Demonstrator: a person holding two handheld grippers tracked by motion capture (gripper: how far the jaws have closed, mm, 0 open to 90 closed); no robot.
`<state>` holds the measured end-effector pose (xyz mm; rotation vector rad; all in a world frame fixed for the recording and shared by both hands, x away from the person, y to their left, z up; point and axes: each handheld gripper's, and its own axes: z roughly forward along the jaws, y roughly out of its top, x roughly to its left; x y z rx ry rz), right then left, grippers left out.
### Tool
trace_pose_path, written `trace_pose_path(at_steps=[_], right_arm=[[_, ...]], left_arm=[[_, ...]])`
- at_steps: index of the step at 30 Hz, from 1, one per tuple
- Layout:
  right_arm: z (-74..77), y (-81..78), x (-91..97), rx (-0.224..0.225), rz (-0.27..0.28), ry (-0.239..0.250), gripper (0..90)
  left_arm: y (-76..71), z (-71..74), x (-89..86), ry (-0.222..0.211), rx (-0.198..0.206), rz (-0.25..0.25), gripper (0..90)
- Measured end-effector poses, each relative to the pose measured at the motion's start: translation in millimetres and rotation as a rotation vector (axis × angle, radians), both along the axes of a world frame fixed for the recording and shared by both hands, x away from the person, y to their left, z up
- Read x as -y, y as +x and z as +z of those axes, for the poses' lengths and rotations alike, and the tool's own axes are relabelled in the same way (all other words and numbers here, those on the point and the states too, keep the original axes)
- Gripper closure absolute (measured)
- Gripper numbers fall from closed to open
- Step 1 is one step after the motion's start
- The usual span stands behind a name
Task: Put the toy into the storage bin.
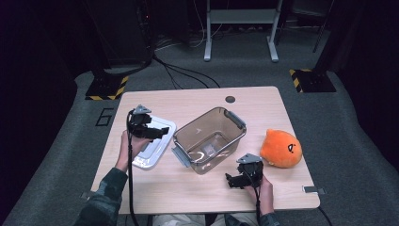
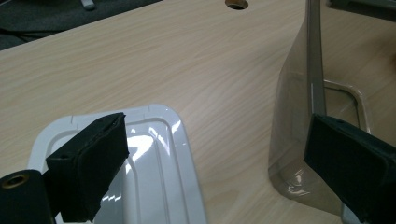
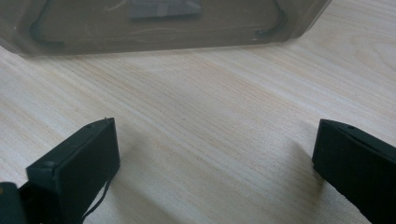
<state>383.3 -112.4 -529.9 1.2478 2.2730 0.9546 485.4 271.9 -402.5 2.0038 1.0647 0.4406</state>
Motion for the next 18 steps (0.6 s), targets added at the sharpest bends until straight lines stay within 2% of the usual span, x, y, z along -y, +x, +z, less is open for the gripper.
trace_pose_path(at_steps=[11, 18], right_arm=[[-0.1, 0.2, 0.1, 0.002, 0.001, -0.001, 0.0], [0.0, 0.0, 0.0, 0.0, 0.0, 0.0, 0.0]], left_arm=[[-3.3, 5.2, 20.5, 0.006, 0.014, -0.085, 12.8], [-6.0, 5.2, 34.5, 0.011, 0.035, -0.168, 31.5]])
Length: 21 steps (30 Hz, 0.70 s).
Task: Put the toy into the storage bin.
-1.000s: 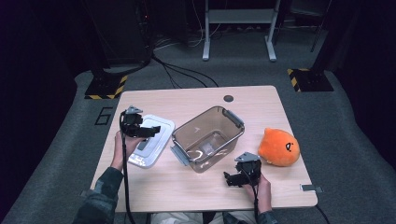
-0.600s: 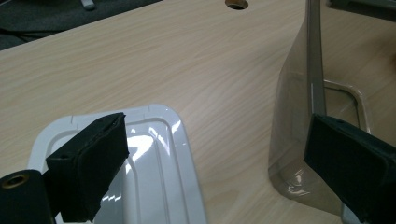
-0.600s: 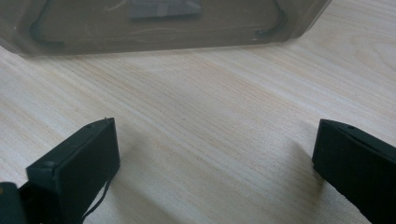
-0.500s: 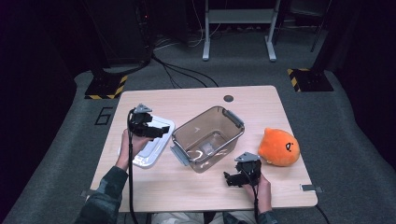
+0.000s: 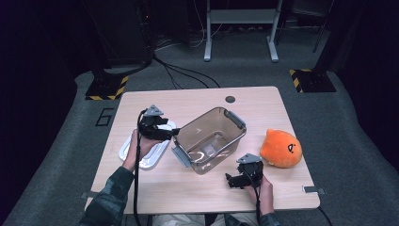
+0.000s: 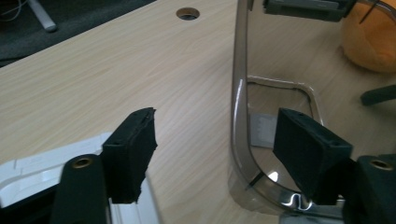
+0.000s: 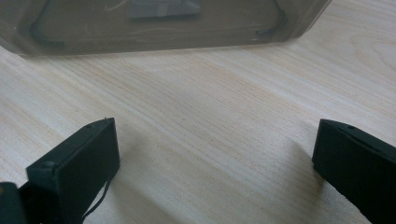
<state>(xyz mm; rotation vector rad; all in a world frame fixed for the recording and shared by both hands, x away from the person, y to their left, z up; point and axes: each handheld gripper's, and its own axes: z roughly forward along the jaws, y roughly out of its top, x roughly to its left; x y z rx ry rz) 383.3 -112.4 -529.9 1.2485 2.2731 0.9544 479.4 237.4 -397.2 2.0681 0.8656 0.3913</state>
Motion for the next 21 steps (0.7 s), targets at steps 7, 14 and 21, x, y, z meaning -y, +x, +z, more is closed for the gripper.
trace_pose_path(at_steps=[7, 14, 21], right_arm=[[-0.1, 0.2, 0.1, 0.002, 0.001, -0.001, 0.0], [-0.1, 0.1, 0.1, 0.0, 0.001, 0.0, 0.0], [-0.1, 0.2, 0.2, 0.002, 0.001, -0.001, 0.0]], left_arm=[[2.5, -5.1, 11.9, 0.019, -0.002, -0.033, 48.2], [6.3, -9.8, 19.3, 0.045, -0.011, -0.051, 59.5], [10.4, -16.9, 24.2, 0.071, -0.034, -0.058, 62.9]])
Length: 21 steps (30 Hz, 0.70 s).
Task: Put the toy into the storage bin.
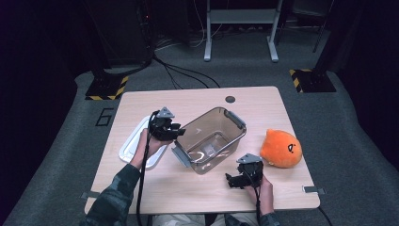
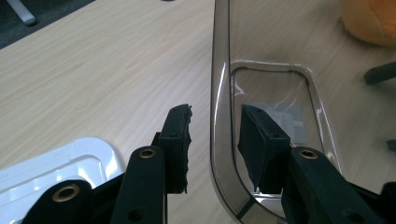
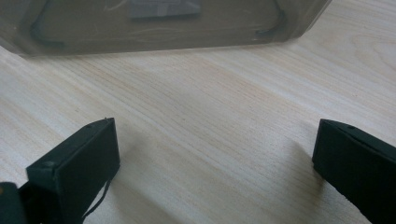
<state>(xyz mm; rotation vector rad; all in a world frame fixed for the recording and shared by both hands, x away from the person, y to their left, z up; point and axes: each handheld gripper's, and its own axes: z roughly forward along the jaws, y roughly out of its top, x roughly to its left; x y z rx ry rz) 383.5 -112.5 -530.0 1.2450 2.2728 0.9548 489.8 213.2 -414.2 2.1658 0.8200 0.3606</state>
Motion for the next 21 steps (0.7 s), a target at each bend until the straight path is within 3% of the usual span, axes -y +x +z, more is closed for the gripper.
trace_pose_path(at_steps=[5, 13, 21], right_arm=[[0.0, 0.0, 0.0, 0.001, 0.0, 0.0, 0.0], [0.1, -0.2, -0.1, -0.002, -0.001, 0.001, 0.0], [0.1, -0.3, -0.2, -0.002, -0.001, 0.001, 0.0]], left_arm=[[1.9, -4.1, 3.8, 0.005, -0.019, 0.001, 67.1], [1.7, -4.8, 7.1, 0.018, -0.015, 0.01, 77.0], [1.2, -5.0, 7.7, 0.019, -0.012, 0.013, 77.7]])
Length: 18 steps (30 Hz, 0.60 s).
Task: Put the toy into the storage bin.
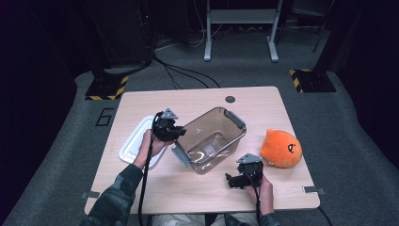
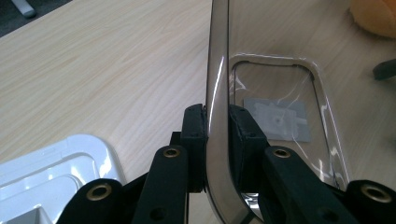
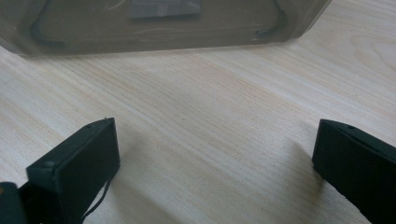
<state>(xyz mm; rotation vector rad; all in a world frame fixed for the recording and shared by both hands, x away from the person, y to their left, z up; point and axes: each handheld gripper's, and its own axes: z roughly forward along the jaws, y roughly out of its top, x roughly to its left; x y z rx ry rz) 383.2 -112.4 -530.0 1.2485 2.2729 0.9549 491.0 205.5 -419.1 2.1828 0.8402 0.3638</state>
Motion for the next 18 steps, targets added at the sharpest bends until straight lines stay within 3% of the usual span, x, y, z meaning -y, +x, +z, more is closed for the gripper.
trace_pose_path(at_steps=[6, 12, 17, 18], right_arm=[[0.2, -0.6, -0.4, 0.0, -0.003, -0.002, 0.0], [1.0, -4.0, -2.2, 0.031, 0.002, -0.028, 0.0], [4.7, -4.7, 0.1, 0.033, 0.044, -0.073, 0.0], [7.0, -4.4, 0.8, 0.016, 0.054, -0.08, 0.0]], left_arm=[[-0.4, 0.3, 0.2, 0.006, 0.001, -0.003, 77.8], [0.0, 0.5, 0.1, 0.012, 0.005, -0.008, 77.9], [0.3, 0.4, 0.2, 0.01, 0.005, -0.007, 77.9], [0.3, 0.3, 0.3, 0.008, 0.003, -0.006, 77.9]])
